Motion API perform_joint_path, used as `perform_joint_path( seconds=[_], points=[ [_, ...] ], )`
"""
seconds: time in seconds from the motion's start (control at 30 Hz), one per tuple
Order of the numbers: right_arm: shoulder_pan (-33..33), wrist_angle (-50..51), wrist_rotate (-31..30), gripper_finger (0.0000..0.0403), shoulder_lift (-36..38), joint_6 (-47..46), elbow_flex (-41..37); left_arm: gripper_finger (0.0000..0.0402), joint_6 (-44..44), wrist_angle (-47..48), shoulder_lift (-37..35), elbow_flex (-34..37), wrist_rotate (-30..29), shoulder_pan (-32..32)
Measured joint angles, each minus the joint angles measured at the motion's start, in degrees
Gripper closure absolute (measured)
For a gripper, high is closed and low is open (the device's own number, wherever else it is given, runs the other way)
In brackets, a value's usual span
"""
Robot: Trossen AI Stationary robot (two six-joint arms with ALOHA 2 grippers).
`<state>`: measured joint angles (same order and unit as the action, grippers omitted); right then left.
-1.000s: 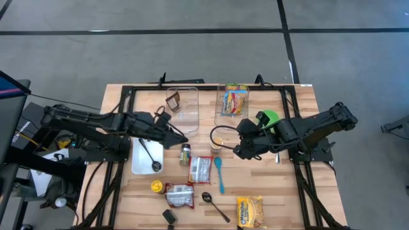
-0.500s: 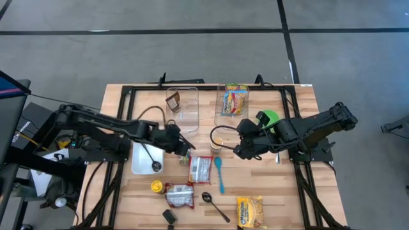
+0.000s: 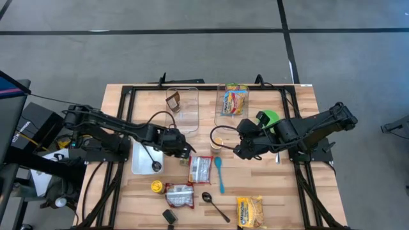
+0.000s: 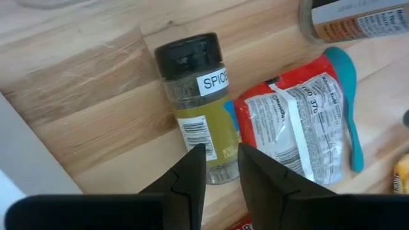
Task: Pick & Place Food Item
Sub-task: Put the light green seasoning bottle into the left transparent bin
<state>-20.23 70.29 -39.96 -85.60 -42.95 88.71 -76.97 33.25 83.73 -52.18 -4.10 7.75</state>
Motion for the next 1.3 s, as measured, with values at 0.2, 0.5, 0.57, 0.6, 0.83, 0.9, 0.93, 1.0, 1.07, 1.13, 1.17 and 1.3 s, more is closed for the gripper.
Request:
perform_joint_path(
  seconds=[0.2, 0.5, 0.57, 0.6, 0.83, 0.9, 0.93, 1.0, 1.07, 1.13, 1.17, 1.3],
  points=[
    [0.00, 0.01, -0.03, 0.0403, 0.02, -0.01, 0.00, 0.0316, 0.14, -2.64, -0.96, -0.02, -0.22, 0.00],
    [0.00, 0.53, -0.03, 0.0403, 0.00, -0.06, 0.00, 0.0316, -0.89, -11.71, -0.88, -0.02, 3.16, -0.51],
    [0.00, 1.27, -0.22, 0.0403, 0.01, -0.05, 0.00, 0.0316, -3.34, -14.79, -0.88, -0.02, 4.51, -0.59],
    [0.00, 1.68, -0.34, 0.0403, 0.02, -0.05, 0.00, 0.0316, -4.33, -16.49, -0.88, -0.02, 4.84, -0.59],
    [0.00, 4.32, -0.89, 0.0403, 0.00, -0.11, 0.00, 0.0337, -5.56, -21.81, -0.86, -2.55, 5.14, 0.61],
    [0.00, 4.47, -1.46, 0.0403, 0.02, -0.10, 0.00, 0.0352, -4.83, -21.87, -0.86, -3.95, 4.50, 1.10],
    [0.02, 4.49, -1.90, 0.0403, 0.02, -0.10, 0.00, 0.0360, -4.51, -21.75, -0.86, -4.57, 4.07, 1.30],
    [0.02, 4.49, -2.37, 0.0403, 0.01, -0.10, 0.00, 0.0376, -4.32, -21.73, -0.86, -5.80, 3.40, 1.68],
    [0.02, 4.49, -2.55, 0.0403, 0.00, -0.10, 0.00, 0.0393, -3.73, -21.88, -0.86, -6.69, 2.70, 2.00],
    [0.00, 4.49, -2.56, 0.0403, 0.02, -0.10, 0.00, 0.0398, -3.53, -21.67, -0.86, -7.02, 1.84, 2.34],
    [0.01, 4.51, -2.56, 0.0403, 0.00, -0.10, 0.00, 0.0399, -3.42, -21.62, -0.86, -7.10, 1.32, 2.36],
    [0.01, 4.51, -3.20, 0.0403, 0.00, -0.11, 0.00, 0.0401, -3.84, -20.90, -0.86, -7.19, -0.49, 2.36]
  ],
)
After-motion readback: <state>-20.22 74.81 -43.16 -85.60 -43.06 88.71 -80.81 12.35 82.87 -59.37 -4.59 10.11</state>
